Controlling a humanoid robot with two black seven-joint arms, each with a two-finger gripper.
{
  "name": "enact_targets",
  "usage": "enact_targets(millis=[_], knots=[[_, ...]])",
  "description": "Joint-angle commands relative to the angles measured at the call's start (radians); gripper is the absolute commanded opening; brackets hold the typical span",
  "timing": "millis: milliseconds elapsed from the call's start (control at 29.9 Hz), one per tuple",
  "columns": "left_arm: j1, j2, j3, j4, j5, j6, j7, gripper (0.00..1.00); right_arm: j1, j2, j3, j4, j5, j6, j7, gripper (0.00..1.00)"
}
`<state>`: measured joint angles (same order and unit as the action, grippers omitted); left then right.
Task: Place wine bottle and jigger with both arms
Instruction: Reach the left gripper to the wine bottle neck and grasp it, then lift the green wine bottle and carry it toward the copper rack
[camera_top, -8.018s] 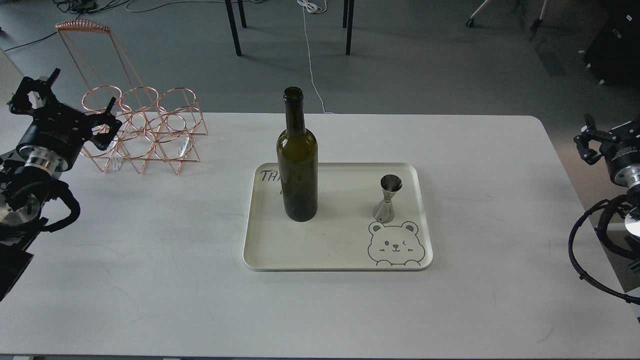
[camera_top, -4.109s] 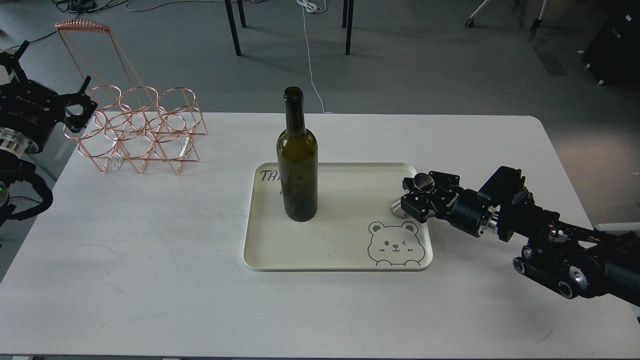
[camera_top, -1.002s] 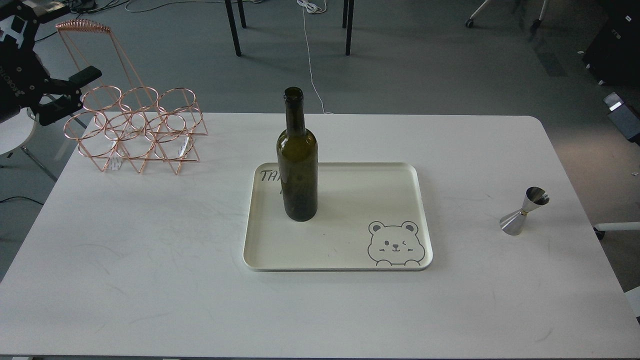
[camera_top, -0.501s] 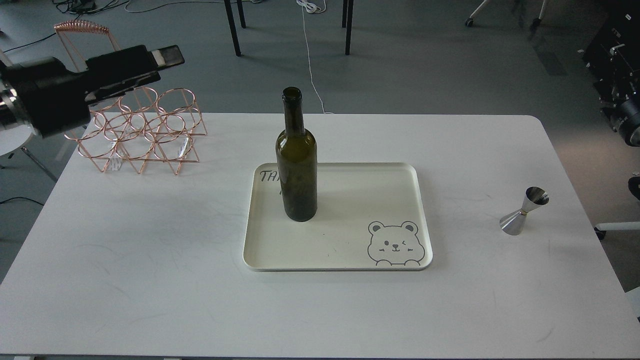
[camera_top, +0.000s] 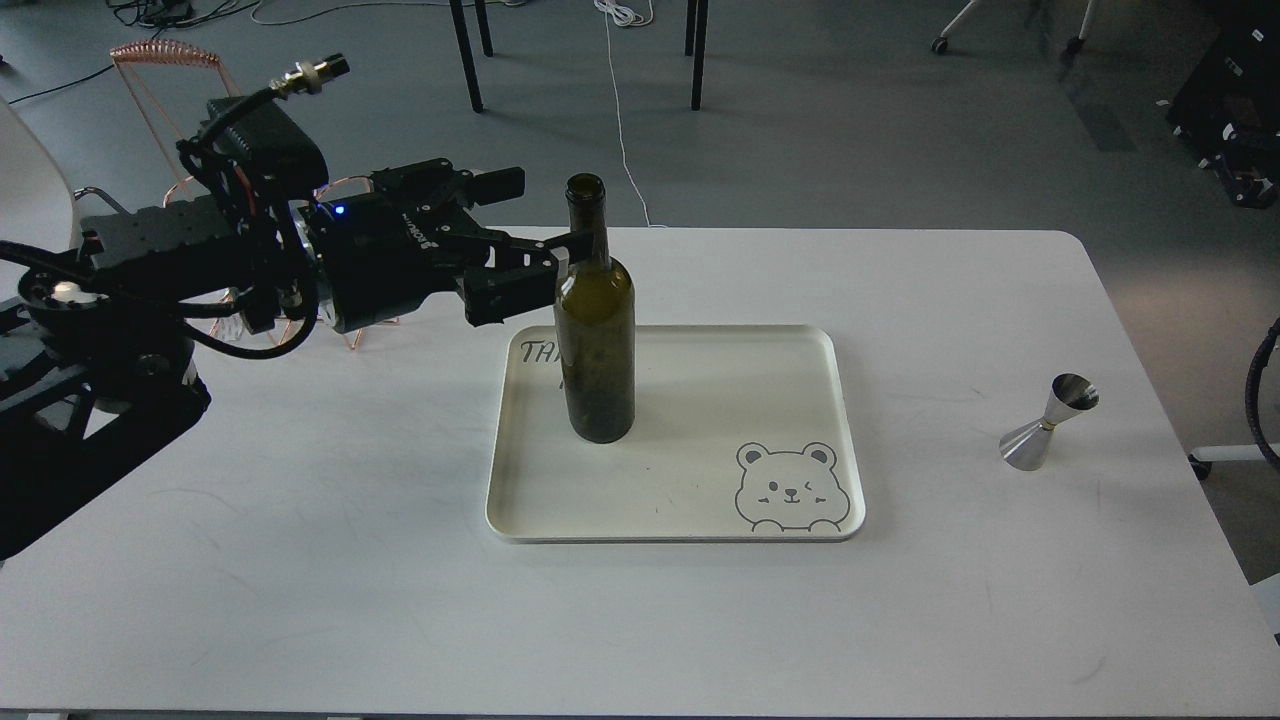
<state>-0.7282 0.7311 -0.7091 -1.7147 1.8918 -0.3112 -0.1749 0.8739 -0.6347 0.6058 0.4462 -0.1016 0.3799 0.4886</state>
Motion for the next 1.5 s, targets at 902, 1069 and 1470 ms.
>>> enact_targets(millis=[902, 1069, 1470], knots=[[-0.016, -0.136, 0.069, 0.199, 0.070, 0.098, 0.008, 0.47, 0.022, 0.001, 0.016, 0.011, 0.002, -0.003, 0.000, 0.96], [-0.017, -0.136, 0.063, 0.199, 0.069, 0.101, 0.008, 0.42, 0.022, 0.003, 0.017, 0.011, 0.002, -0.003, 0.000, 0.96], [-0.023, -0.124, 0.013, 0.178, 0.047, 0.132, 0.011, 0.18, 0.022, 0.001, 0.015, 0.011, 0.002, -0.003, 0.000, 0.96]])
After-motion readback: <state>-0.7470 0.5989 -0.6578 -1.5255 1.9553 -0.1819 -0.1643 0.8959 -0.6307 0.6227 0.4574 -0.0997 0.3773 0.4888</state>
